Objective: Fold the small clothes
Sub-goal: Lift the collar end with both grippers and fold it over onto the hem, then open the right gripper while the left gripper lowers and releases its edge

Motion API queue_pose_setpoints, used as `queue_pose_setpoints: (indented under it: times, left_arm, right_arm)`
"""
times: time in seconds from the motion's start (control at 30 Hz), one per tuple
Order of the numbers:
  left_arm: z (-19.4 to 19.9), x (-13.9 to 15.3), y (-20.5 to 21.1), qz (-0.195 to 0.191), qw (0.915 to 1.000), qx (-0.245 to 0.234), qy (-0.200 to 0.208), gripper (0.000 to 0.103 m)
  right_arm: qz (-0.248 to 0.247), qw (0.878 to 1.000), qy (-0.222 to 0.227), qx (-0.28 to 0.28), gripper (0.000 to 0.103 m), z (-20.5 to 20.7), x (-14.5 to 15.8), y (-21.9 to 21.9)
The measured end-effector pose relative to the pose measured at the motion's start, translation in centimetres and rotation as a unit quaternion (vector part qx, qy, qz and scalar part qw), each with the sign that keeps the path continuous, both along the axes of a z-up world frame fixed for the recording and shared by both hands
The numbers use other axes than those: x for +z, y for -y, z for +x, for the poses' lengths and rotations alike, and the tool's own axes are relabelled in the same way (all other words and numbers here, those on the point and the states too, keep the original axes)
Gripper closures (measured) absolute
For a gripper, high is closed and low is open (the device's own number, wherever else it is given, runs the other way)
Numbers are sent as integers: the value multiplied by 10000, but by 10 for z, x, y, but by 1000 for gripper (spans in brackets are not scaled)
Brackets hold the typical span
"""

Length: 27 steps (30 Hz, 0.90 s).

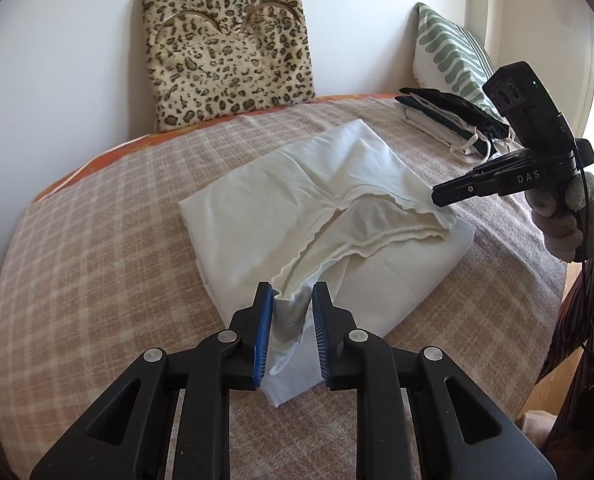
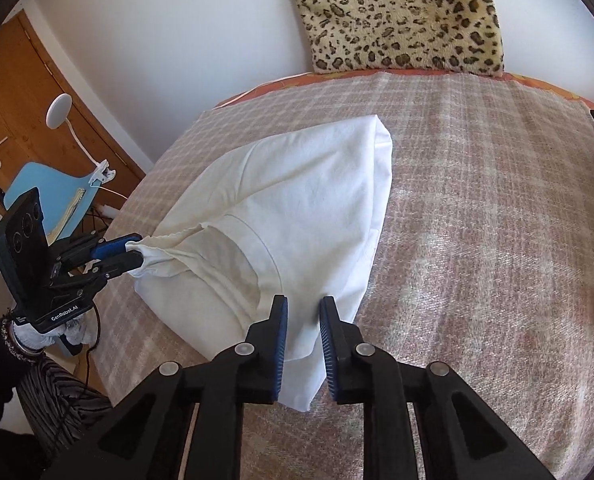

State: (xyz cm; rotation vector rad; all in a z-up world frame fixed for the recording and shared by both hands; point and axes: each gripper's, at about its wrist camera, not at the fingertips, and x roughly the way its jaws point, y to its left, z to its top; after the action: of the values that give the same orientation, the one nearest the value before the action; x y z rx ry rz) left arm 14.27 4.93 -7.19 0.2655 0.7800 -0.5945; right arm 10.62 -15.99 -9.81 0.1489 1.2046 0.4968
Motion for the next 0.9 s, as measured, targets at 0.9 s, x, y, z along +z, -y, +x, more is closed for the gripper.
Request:
queue_pose_setpoints:
  times: [0.9]
  left_arm:
    - [-31, 9, 14, 1396, 9787, -658, 1357, 97]
  right_arm:
    - [1134, 9897, -566, -667, 101, 0, 22, 30]
